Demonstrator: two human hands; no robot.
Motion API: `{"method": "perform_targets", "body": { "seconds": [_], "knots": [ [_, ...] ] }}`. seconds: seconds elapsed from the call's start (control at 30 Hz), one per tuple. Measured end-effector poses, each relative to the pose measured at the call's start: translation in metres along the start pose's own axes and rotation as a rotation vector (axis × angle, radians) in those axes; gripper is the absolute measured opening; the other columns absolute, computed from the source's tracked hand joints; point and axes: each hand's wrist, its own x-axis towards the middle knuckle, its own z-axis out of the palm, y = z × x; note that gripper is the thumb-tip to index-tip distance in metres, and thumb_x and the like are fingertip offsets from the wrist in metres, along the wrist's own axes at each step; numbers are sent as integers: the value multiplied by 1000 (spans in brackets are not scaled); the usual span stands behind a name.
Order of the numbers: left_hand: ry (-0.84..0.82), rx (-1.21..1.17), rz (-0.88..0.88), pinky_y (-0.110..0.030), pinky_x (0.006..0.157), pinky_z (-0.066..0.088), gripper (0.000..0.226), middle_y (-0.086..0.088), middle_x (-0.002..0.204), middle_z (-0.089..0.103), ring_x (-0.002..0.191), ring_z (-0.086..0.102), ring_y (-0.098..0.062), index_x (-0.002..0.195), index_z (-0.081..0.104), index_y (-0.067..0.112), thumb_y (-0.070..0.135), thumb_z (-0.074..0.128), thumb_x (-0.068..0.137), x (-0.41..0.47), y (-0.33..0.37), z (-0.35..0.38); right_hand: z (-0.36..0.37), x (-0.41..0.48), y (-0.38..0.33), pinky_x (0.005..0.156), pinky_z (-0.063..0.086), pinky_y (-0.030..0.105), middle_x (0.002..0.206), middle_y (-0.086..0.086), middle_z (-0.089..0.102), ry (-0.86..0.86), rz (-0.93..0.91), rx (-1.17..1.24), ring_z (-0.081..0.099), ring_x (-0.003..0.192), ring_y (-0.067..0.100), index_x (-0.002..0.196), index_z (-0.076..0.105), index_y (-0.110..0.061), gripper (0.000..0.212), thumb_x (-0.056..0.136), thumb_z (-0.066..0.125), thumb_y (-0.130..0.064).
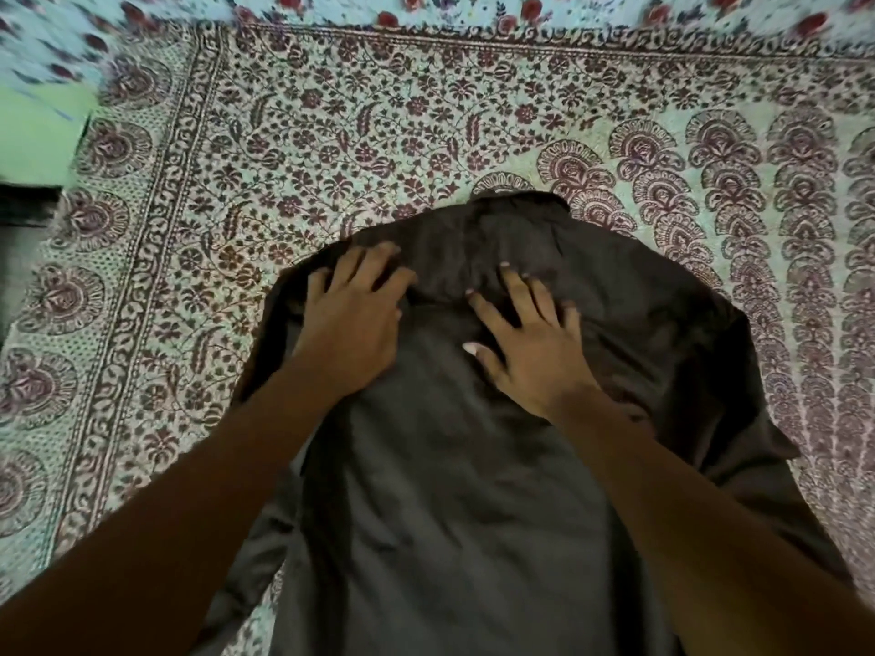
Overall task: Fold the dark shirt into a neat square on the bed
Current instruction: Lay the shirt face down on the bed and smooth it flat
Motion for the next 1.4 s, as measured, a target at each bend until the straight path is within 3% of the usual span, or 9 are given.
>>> {"method": "perform_targets", "body": {
  "seconds": [0.13,0.27,0.53,0.7,0.83,1.07,1.17,1.27,1.4],
  "knots": [
    [-243,-93,-131,-78,114,17,53,10,174,-4,160,1,-34,153,21,60,58,41,104,12,-38,27,9,13,7,110,27,68,174,-4,7,22,131,20,11,159,26,156,18,-60,58,100,26,-74],
    [-216,40,-65,-72,115,25,56,10,175,-3,159,10,-36,156,0,64,69,16,102,5,-86,29,6,13,11,112,23,67,174,-9,-2,22,143,22,3,160,22,155,1,-64,63,98,24,-79],
    [-62,36,-251,-78,110,27,46,-15,165,25,145,31,-46,151,44,25,36,47,106,-24,-104,8,7,12,7,116,17,70,174,-6,-8,-15,180,32,-3,161,28,156,-2,-61,64,100,25,-75],
    [0,-150,194,-53,101,50,52,-10,152,51,129,57,-35,139,59,13,39,44,96,-54,-29,17,20,-28,-42,112,28,65,174,9,3,90,73,13,7,159,36,162,27,-29,68,102,44,-55],
    [-279,-105,67,-53,127,17,105,13,174,-15,162,-6,-23,166,-6,34,90,28,83,-84,-35,50,39,-67,-28,120,22,63,175,-7,-2,0,-49,-46,4,161,24,162,15,-49,71,98,33,-75],
    [-398,-24,-149,-57,127,-2,131,3,171,-28,159,-17,-39,165,-12,22,84,61,77,-73,-19,36,7,-74,74,122,16,66,175,0,-6,48,718,169,-4,161,29,163,6,-45,81,94,25,-81],
    [-334,-161,-28,-57,128,3,129,1,174,-20,160,-16,-32,166,-3,29,60,82,74,-69,31,30,-2,-70,57,120,21,64,174,10,1,112,480,58,0,160,37,164,20,-32,77,100,30,-72],
    [-527,-288,-71,-62,124,-8,149,11,161,-47,152,-38,-34,154,-29,50,77,82,59,-71,76,36,7,-90,53,122,25,61,175,-2,-2,-41,69,-37,3,161,29,163,15,-44,73,97,26,-75],
    [-657,-194,-197,-73,115,-15,160,14,139,-67,138,-55,-35,135,-49,57,85,82,49,-70,90,43,3,-115,109,127,20,54,175,-1,-3,-1,419,175,3,161,28,164,16,-41,74,100,43,-66]
  ]
}}
